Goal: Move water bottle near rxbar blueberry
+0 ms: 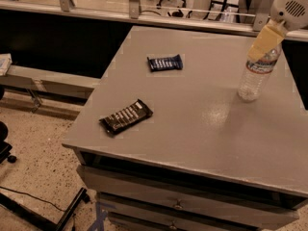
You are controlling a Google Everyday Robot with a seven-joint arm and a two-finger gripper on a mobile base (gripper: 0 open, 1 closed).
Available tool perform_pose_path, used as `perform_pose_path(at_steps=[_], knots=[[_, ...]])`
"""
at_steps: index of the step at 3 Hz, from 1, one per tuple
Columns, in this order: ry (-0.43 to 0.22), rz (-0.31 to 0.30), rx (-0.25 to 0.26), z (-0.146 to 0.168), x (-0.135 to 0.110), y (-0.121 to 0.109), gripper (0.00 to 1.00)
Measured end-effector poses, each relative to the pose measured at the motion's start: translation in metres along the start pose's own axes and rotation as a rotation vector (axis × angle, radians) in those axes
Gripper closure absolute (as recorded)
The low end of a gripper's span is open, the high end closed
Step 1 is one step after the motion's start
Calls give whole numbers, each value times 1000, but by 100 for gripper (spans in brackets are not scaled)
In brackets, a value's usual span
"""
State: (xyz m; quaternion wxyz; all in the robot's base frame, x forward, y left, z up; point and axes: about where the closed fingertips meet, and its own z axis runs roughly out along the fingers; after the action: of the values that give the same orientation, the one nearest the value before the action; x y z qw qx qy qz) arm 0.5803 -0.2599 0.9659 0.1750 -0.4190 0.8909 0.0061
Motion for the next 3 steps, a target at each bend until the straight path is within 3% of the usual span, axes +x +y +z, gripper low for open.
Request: perform_pose_path(at_steps=[1, 2, 3], knots=[[-43, -40, 16, -17, -11, 14, 88], [-106, -102, 36, -43, -28, 37, 100], [-168, -182, 34, -61, -46, 67, 100]])
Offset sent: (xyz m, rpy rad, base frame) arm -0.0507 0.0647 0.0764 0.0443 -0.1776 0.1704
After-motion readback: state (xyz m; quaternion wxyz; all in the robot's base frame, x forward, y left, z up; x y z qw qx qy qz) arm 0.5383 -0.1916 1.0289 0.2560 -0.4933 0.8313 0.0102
